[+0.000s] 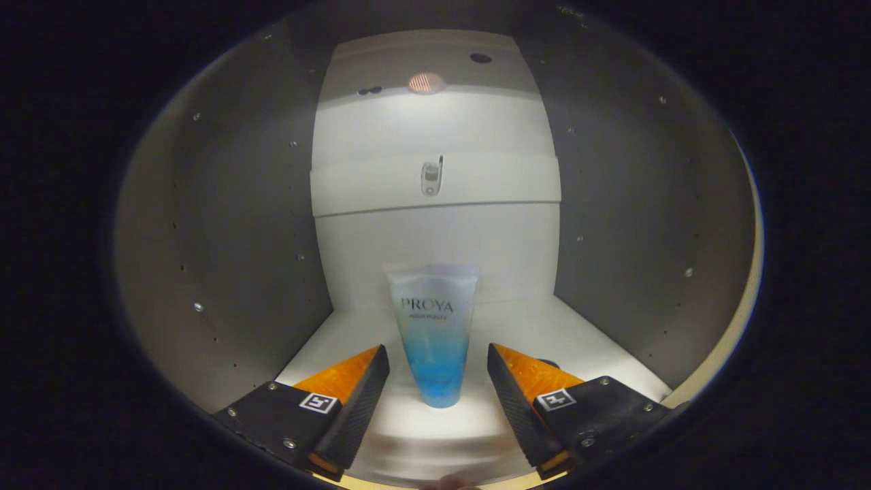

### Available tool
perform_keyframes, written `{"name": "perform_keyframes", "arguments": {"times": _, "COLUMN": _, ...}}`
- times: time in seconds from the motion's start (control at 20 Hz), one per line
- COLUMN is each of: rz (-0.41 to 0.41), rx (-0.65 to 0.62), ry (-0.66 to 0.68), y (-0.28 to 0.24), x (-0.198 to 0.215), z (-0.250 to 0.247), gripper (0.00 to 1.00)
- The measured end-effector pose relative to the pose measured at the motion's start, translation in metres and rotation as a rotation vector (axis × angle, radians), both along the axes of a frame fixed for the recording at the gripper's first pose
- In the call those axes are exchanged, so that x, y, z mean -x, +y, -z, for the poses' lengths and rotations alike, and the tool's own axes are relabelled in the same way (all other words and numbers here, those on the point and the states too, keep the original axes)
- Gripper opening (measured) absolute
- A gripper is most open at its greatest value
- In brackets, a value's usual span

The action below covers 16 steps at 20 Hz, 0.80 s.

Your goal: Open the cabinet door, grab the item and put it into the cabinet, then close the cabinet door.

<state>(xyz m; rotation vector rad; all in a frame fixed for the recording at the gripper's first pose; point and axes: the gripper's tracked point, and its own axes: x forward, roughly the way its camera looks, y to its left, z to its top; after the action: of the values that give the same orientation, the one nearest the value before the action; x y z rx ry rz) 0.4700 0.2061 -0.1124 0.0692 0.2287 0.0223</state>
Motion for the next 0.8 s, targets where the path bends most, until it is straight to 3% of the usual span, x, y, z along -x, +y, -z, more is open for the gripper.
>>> {"name": "perform_keyframes", "arguments": {"times": 0.3, "rz": -0.011, "rx": -0.025, "ry": -0.054, "y": 0.0, "x": 0.047, "z": -0.041, "gripper": 0.93}}
{"name": "perform_keyframes", "arguments": {"times": 0.8, "rz": -0.072, "rx": -0.087, "ry": -0.097, "y": -0.005, "x": 0.176, "z": -0.094, "gripper": 0.93}}
